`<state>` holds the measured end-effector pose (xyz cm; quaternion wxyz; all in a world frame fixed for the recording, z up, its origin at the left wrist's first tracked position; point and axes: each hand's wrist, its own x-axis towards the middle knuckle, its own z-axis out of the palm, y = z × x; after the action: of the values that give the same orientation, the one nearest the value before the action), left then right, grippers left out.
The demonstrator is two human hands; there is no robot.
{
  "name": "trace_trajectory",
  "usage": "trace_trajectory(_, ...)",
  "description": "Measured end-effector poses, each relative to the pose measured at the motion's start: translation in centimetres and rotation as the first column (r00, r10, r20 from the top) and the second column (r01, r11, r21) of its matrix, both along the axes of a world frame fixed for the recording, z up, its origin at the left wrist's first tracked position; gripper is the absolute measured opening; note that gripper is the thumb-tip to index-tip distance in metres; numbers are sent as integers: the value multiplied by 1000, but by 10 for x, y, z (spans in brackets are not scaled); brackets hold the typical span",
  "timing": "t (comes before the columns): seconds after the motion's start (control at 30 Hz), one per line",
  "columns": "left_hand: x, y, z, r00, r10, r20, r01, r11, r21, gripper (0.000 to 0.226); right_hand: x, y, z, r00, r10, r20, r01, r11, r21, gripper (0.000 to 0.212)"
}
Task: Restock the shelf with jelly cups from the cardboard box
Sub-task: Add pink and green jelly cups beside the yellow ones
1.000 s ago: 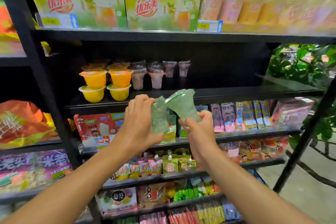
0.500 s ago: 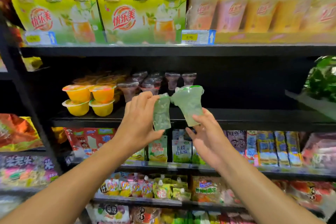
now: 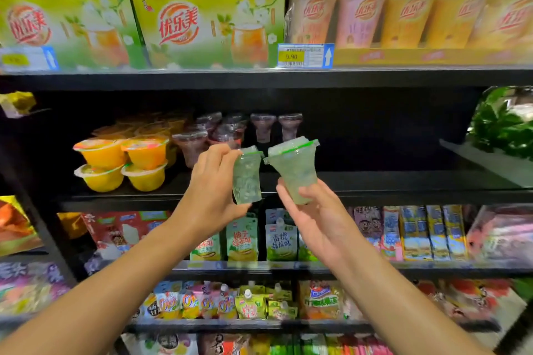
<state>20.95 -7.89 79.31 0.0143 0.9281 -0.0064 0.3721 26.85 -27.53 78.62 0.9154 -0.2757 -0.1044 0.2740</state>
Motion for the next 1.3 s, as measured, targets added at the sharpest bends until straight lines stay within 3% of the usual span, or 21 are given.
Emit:
trace_trajectory(0.13, 8, -1, -2, 999, -31, -26, 32, 999, 9, 101, 7, 2, -14, 996, -44, -71, 40, 998, -57, 34)
trace_trajectory(0.23, 16, -2, 0, 999, 31, -38, -27, 995, 97, 103, 22, 0, -18, 997, -67, 48, 77, 965, -250, 27)
trace_trajectory(0.33, 23, -4, 3, 998, 56, -39, -50, 990, 132, 103, 41, -4, -13, 983, -86, 160, 137, 930, -341, 17)
trace_trajectory(0.4, 31, -5, 5, 998, 57, -36, -52, 990, 130, 102, 57, -7, -6, 957, -67, 281, 178, 902, -392, 29)
trace_trajectory(0.5, 48, -7, 9, 996, 91, -12, -89, 989, 118, 100, 82, -11, 2, 874, -36, 485, 302, 821, -484, 63)
trace_trajectory(0.63, 66, -9, 10, 992, 125, 3, -124, 983, 137, 102, 113, -9, 6, 776, 25, 631, 443, 691, -572, 66)
trace_trajectory(0.93, 91, -4, -8, 989, 145, -35, -134, 967, 217, 101, 162, -9, -7, 657, 176, 733, 627, 413, -661, 71)
trace_trajectory(1.3, 98, 9, -21, 998, 49, 38, -56, 977, 206, 101, 171, 1, -20, 610, 250, 752, 698, 280, -660, 67)
